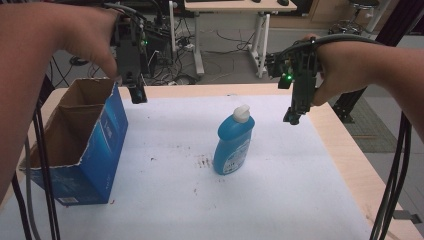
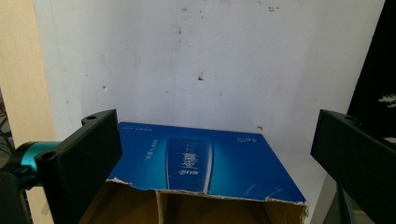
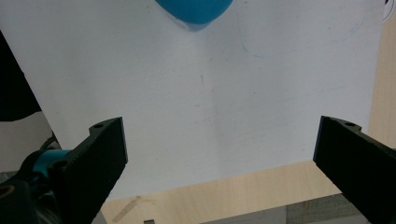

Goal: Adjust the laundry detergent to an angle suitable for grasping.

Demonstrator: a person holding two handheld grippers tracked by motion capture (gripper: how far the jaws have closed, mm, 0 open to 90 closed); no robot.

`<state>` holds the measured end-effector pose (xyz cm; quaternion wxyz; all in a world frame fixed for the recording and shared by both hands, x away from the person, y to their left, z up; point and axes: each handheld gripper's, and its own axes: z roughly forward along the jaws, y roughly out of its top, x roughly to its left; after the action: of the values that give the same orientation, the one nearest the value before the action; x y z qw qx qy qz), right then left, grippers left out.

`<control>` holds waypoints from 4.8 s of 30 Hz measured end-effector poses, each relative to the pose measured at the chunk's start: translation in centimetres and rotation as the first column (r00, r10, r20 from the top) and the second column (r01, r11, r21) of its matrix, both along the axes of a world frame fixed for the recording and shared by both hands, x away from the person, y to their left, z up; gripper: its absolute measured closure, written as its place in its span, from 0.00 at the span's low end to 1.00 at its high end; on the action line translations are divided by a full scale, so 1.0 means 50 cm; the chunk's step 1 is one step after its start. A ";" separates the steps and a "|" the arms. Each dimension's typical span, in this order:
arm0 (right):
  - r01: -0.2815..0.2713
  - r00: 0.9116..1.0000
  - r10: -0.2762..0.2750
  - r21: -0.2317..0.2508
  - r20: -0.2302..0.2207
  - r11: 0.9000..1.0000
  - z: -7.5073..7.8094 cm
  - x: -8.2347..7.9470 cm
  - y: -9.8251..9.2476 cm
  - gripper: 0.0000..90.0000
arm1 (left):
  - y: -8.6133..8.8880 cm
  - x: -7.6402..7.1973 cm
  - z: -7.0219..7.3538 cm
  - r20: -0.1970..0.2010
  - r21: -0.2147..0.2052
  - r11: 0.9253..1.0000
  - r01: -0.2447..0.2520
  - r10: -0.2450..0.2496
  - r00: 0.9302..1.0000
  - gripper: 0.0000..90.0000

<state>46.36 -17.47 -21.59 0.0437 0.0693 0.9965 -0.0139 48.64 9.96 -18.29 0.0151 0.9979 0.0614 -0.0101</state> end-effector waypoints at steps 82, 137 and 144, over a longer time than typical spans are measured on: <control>0.016 1.000 -0.016 0.012 0.011 1.000 -0.035 -0.018 -0.087 0.02 | -0.130 -0.128 -0.158 -0.026 -0.457 0.843 -0.284 0.306 0.952 0.02; 0.050 0.999 -0.050 0.017 0.005 0.999 -0.049 -0.023 -0.111 0.02 | -0.289 -0.098 -0.263 0.084 -0.505 0.783 -0.363 0.463 0.882 0.03; 0.054 0.999 -0.054 0.013 0.004 0.998 -0.050 -0.023 -0.111 0.02 | -0.287 -0.096 -0.264 0.093 -0.509 0.776 -0.373 0.480 0.872 0.10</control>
<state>45.20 -23.01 -24.07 0.0450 0.0966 0.9943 -0.0083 43.86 -4.38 -31.46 0.2677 0.9175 0.2806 0.0883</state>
